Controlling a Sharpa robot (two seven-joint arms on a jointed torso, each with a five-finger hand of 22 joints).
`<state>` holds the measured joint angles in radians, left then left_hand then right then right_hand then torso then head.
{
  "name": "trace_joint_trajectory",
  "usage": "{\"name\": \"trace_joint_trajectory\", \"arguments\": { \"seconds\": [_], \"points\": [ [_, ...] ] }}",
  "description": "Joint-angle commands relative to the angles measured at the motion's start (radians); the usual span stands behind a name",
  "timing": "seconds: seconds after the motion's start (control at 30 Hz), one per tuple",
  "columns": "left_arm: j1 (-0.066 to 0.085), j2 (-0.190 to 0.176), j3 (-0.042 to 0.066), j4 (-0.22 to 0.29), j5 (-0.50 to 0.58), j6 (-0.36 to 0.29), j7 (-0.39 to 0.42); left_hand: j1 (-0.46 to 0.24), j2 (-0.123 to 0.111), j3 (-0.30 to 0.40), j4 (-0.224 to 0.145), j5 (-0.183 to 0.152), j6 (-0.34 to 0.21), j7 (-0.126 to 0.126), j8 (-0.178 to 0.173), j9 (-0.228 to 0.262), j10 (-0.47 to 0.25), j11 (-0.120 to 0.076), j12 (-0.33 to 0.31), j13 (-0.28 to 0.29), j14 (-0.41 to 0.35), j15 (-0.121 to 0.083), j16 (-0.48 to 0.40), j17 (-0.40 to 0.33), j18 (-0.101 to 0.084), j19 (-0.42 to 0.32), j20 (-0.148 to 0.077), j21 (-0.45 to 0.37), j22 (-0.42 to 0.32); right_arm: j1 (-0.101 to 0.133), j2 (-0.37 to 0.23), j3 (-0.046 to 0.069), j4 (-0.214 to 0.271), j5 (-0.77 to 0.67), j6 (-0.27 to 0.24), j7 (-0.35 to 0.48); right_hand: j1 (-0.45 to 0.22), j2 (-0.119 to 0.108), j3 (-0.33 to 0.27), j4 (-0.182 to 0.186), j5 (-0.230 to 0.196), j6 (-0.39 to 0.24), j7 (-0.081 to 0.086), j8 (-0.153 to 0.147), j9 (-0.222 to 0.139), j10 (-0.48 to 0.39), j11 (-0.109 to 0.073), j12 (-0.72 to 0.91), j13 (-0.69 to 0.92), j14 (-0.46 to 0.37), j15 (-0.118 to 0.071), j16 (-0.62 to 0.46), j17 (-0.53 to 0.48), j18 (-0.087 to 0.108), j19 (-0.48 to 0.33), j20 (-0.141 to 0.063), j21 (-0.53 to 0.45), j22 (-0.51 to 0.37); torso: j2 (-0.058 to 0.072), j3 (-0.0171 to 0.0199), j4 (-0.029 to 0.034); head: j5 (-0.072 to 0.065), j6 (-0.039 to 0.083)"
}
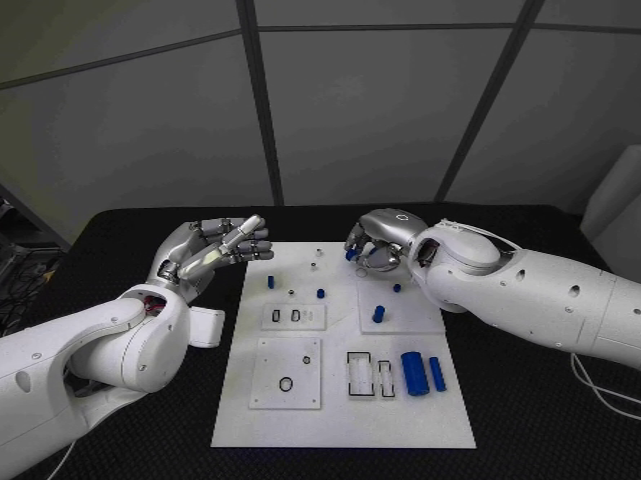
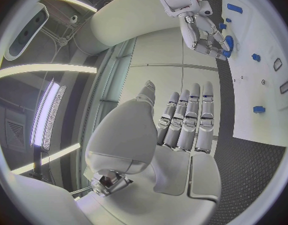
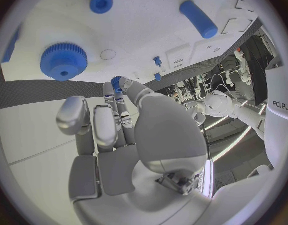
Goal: Assemble the parts on the task board
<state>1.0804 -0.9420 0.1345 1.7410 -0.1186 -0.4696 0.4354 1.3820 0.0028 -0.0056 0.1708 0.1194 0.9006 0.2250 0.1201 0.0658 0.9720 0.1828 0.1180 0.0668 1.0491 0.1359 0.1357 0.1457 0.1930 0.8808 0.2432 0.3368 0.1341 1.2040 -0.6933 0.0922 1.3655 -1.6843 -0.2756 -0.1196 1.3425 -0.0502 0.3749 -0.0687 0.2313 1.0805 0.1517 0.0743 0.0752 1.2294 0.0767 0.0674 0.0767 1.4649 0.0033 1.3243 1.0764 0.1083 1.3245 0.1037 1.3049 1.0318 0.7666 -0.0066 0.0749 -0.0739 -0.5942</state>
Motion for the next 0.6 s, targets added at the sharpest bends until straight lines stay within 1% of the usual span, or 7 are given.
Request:
{"name": "trace_joint_trajectory", "arguments": {
  "seconds": [0.03,0.1,0.17,0.27,0.33,0.6],
  "points": [
    [0.001,0.001,0.001,0.001,-0.007,0.011,0.002,0.007,0.003,-0.002,-0.005,-0.002,-0.001,0.007,-0.004,-0.001,-0.005,0.002,-0.006,-0.002,-0.005,0.003,-0.006,0.001,-0.011,0.007,0.002,0.001,-0.002,0.002,0.013,0.001,-0.014,0.002,-0.064,-0.003,0.002,-0.009,0.005,0.001,-0.006,0.009,0.0,0.003,0.001,0.005,0.002,-0.003,-0.002,0.033,-0.007,0.005,0.0,-0.009,0.005,0.0,0.007,0.001,0.002,-0.001,0.0024,-0.004,0.0],
    [0.001,0.002,0.001,0.0,-0.007,0.012,0.001,0.007,0.003,-0.002,-0.005,-0.002,-0.001,0.007,-0.004,-0.001,-0.005,0.002,-0.006,-0.002,-0.005,0.003,-0.006,0.001,-0.011,0.007,0.002,0.001,-0.002,0.002,0.025,0.001,-0.025,0.001,-0.071,-0.006,0.0,-0.01,0.007,0.002,-0.009,0.01,0.0,0.002,0.001,0.005,0.002,-0.003,-0.002,0.033,-0.007,0.006,0.001,-0.009,0.004,0.0,0.007,0.001,0.003,-0.0009,0.0038,-0.003,-0.001],
    [0.001,0.002,0.001,0.0,-0.007,0.012,0.001,0.007,0.003,-0.002,-0.005,-0.002,-0.001,0.007,-0.004,-0.001,-0.005,0.002,-0.006,-0.002,-0.005,0.003,-0.006,0.001,-0.011,0.007,0.002,0.001,-0.002,0.002,0.036,0.001,-0.035,0.0,-0.078,-0.008,-0.002,-0.012,0.008,0.004,-0.011,0.01,0.001,0.002,0.001,0.006,0.002,-0.003,-0.002,0.033,-0.007,0.006,0.0,-0.009,0.004,0.0,0.008,0.002,0.003,0.0003,0.0031,0.0,-0.001],
    [0.001,0.002,0.001,0.001,-0.007,0.013,0.0,0.007,0.003,-0.002,-0.005,-0.002,-0.001,0.007,-0.004,-0.001,-0.005,0.002,-0.006,-0.002,-0.005,0.003,-0.006,0.001,-0.011,0.007,0.002,0.001,-0.002,0.003,0.05,0.001,-0.047,-0.002,-0.087,-0.009,-0.002,-0.012,0.008,0.004,-0.011,0.01,0.001,0.002,0.001,0.006,0.002,-0.003,-0.002,0.033,-0.007,0.006,0.0,-0.009,0.004,0.0,0.008,0.002,0.004,-0.0002,0.0033,0.002,-0.001],
    [0.001,0.002,0.001,0.002,-0.007,0.013,0.0,0.007,0.003,-0.002,-0.005,-0.002,-0.001,0.008,-0.005,-0.001,-0.005,0.002,-0.007,-0.001,-0.005,0.004,-0.008,0.001,-0.011,0.006,0.002,0.001,-0.002,0.005,0.069,0.001,-0.064,-0.003,-0.091,-0.01,-0.002,-0.012,0.008,0.004,-0.011,0.01,0.001,0.002,0.001,0.006,0.002,-0.003,-0.002,0.033,-0.007,0.006,0.0,-0.009,0.004,0.0,0.008,0.002,0.006,-0.0009,0.0054,0.002,-0.002],
    [0.001,0.002,0.001,0.005,-0.007,0.012,-0.001,0.006,0.003,-0.002,-0.006,-0.002,-0.001,0.008,-0.005,-0.001,-0.005,0.003,-0.007,-0.001,-0.006,0.004,-0.009,0.001,-0.011,0.006,0.002,0.0,-0.002,0.015,0.118,0.001,-0.114,-0.003,-0.086,-0.013,-0.005,-0.014,0.011,0.006,-0.013,0.011,0.001,0.001,0.001,0.006,0.003,-0.003,-0.002,0.033,-0.007,0.007,0.001,-0.009,0.004,0.0,0.008,0.003,0.014,-0.002,0.0117,-0.001,0.0]
  ]
}}
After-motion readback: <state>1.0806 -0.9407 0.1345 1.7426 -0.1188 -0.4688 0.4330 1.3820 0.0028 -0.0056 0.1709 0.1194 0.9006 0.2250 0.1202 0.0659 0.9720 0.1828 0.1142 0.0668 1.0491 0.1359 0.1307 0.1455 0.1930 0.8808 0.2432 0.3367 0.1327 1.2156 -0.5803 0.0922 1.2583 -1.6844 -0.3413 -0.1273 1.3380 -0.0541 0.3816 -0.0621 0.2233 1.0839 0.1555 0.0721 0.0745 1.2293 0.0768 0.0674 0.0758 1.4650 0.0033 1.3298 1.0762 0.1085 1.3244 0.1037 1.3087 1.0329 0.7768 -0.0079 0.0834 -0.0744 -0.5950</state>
